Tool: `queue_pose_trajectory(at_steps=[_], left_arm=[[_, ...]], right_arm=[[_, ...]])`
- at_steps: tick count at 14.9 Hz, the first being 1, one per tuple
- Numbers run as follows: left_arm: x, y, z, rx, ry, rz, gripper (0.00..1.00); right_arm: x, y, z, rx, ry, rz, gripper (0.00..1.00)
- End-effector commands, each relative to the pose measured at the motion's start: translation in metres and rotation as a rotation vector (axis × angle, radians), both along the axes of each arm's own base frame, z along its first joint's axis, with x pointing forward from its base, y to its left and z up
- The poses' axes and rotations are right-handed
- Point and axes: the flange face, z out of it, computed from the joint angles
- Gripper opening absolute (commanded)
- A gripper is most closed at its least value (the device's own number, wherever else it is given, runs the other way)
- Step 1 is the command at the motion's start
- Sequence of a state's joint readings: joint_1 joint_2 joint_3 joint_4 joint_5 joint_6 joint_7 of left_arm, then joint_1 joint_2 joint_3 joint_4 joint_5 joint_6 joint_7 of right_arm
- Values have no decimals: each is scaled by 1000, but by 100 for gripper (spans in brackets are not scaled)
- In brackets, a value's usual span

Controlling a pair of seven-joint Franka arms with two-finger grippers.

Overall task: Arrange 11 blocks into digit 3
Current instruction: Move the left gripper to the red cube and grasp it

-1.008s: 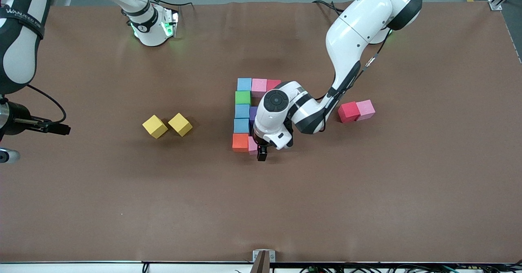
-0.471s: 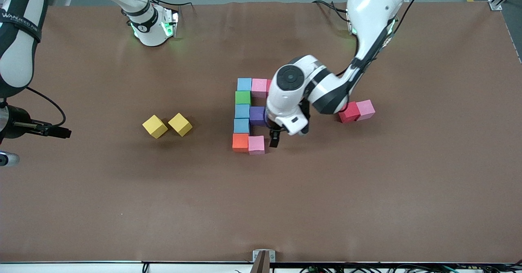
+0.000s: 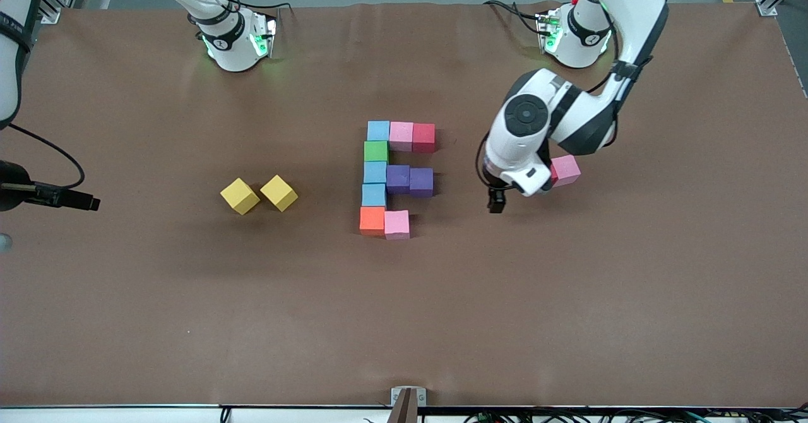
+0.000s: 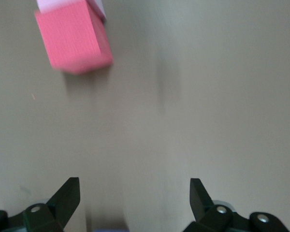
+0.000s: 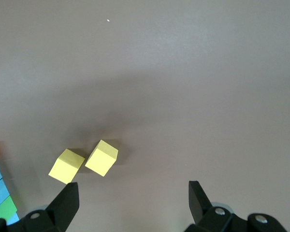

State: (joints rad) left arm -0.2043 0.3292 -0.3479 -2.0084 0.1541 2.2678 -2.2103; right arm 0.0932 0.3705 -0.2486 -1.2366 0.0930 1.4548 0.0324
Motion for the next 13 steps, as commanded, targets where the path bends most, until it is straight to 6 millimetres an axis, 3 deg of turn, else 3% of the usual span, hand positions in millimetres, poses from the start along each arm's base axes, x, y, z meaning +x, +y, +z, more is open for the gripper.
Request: queue_pose_trajectory(at_steps=[1, 5, 8, 13], left_arm=[[-19, 54, 8, 25, 1, 59, 100], [-33, 99, -5, 52, 17, 113, 100], [-40, 117, -27, 26, -14, 131, 100], [-68, 128, -60, 36, 28, 128, 100]], right_arm=[[-19, -5, 5, 22, -20, 1, 100], [-34, 18, 7, -20, -47, -52, 100], [-37, 12, 10, -45, -41, -58, 100], [-54, 7, 7, -41, -45, -66, 100]])
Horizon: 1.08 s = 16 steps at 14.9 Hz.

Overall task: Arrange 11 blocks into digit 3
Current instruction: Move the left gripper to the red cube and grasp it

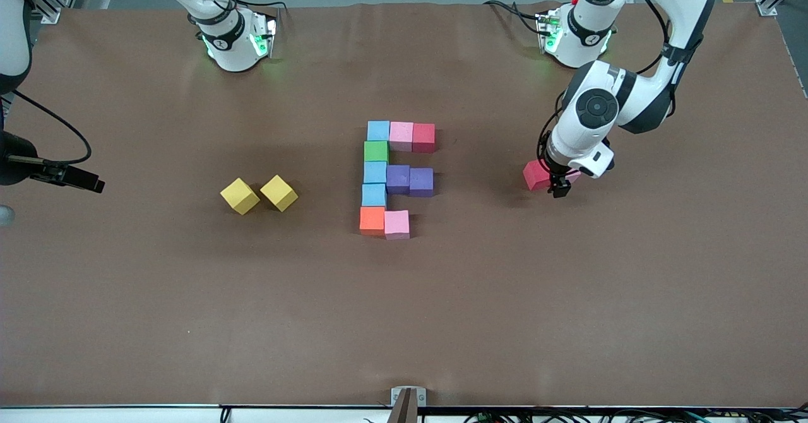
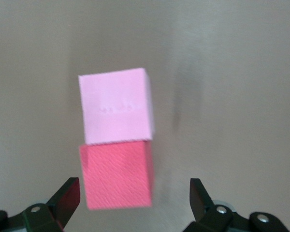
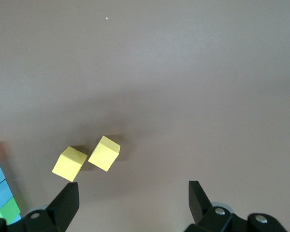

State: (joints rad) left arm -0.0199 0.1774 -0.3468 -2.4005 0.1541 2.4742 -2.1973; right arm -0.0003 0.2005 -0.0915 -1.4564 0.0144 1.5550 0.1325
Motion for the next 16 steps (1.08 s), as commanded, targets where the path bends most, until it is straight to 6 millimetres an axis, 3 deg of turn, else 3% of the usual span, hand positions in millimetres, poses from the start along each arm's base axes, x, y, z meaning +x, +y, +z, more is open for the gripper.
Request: queue_pose_trajectory(at_steps=[1, 7, 8, 9, 10, 11, 12, 16], left_arm=[[-13, 4, -5, -4, 8, -10, 100], [-12, -3, -32, -45, 2, 0, 100], [-13, -4, -34, -47, 4, -2, 96], [-13, -4, -35, -47, 6, 1, 87], [-12, -4, -34, -48, 5, -3, 66], [-12, -4, -35, -47, 6, -17, 35], [-12, -6, -35, -43, 2, -29, 20], [15, -23, -23, -70, -41, -29, 19]], right_arm=[[-18, -3, 1, -17, -10, -17, 100], [-19, -3, -2, -16, -7, -17, 100], [-19, -4, -2, -16, -7, -19, 100], [-19, -4, -2, -16, -7, -19, 100], [-19, -4, -2, -16, -7, -19, 100], [-19, -4, -2, -16, -7, -19, 100], [-19, -4, -1, -16, -10, -19, 100], [-19, -4, 6, -15, -17, -19, 100]])
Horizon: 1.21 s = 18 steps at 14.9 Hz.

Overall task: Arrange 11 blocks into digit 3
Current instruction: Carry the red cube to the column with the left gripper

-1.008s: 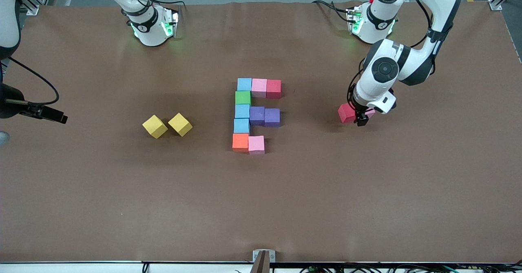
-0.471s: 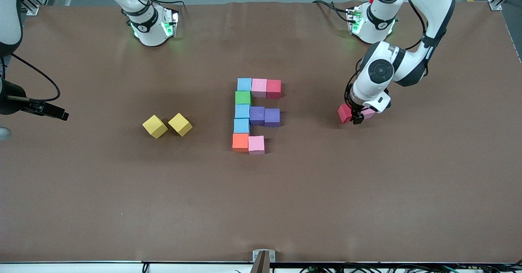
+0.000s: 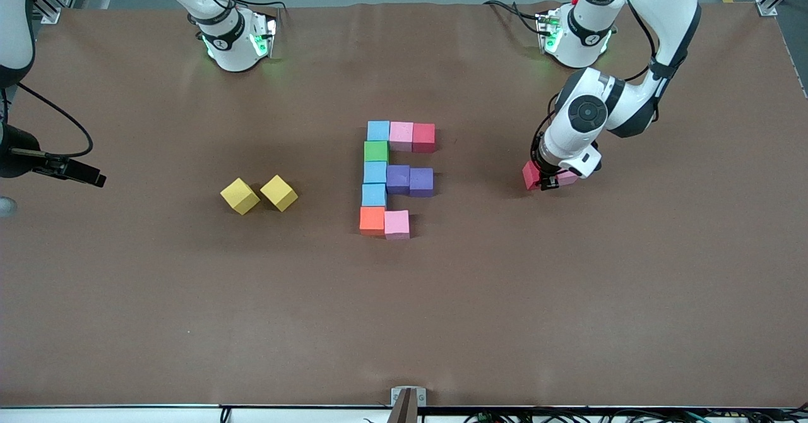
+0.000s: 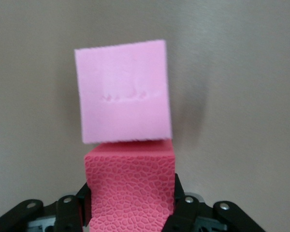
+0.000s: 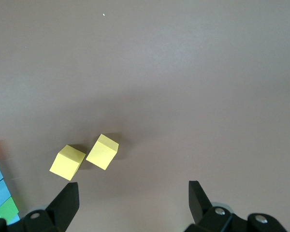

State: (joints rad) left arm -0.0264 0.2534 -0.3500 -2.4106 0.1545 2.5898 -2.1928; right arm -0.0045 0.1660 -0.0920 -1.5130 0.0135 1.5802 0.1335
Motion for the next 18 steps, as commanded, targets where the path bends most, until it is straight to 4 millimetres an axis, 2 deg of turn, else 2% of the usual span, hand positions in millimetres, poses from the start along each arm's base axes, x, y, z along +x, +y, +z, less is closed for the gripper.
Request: queue_pose_trajectory(at_steps=[1, 5, 7, 10, 13, 16, 18], left_arm=[[26, -26, 7, -32, -33, -24, 19], [70, -98, 22, -74, -49, -100, 19], [97, -130, 25, -86, -36, -117, 19], [122, -174, 23, -99, -22, -146, 19], [132, -208, 23, -127, -54, -175, 19], [134, -230, 19, -132, -73, -206, 19], [132, -243, 7, -132, -70, -217, 19]], right_arm=[[-14, -1, 18, -17, -25, -12, 100], [-26, 5, 37, -1, 1, -12, 100], [-30, 9, 45, 10, 22, -7, 100], [-41, 23, 66, 16, 20, 18, 100], [-53, 23, 79, 18, 22, 22, 100], [-66, 29, 94, 19, 22, 31, 100], [-73, 31, 103, 18, 13, 38, 100]])
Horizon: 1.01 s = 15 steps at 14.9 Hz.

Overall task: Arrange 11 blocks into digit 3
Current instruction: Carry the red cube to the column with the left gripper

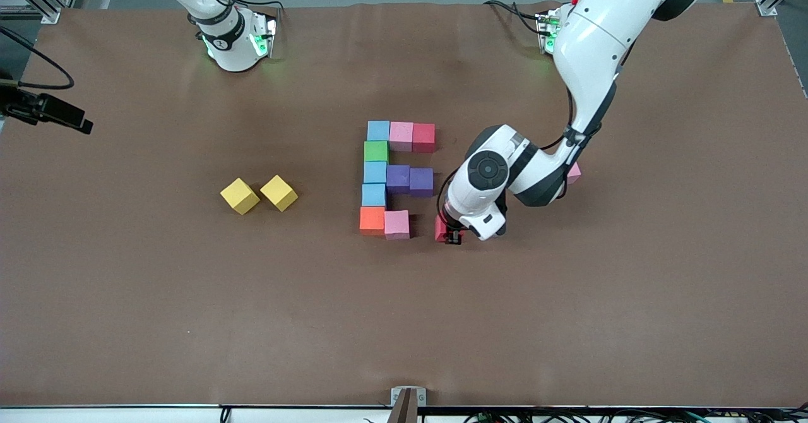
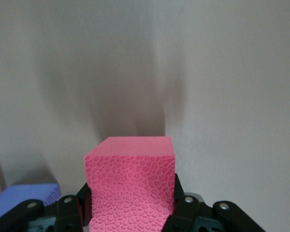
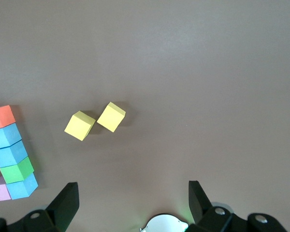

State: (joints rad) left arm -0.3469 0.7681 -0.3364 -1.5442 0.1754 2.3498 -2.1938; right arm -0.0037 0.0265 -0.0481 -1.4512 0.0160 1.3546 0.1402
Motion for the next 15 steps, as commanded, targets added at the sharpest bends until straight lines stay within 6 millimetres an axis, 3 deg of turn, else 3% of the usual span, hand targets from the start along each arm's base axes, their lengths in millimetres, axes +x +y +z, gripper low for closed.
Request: queue_pose_trajectory(at_steps=[1, 6, 15], left_arm=[[3, -19, -14, 26, -6, -30, 19], [-4, -36, -32, 42, -8, -47, 20], [1, -56, -35, 8, -31, -51, 20]], right_arm=[[-13, 4, 13, 1, -16, -1, 100], [-12, 2, 12, -1, -22, -1, 100], [-10, 3, 12, -2, -26, 3, 100]])
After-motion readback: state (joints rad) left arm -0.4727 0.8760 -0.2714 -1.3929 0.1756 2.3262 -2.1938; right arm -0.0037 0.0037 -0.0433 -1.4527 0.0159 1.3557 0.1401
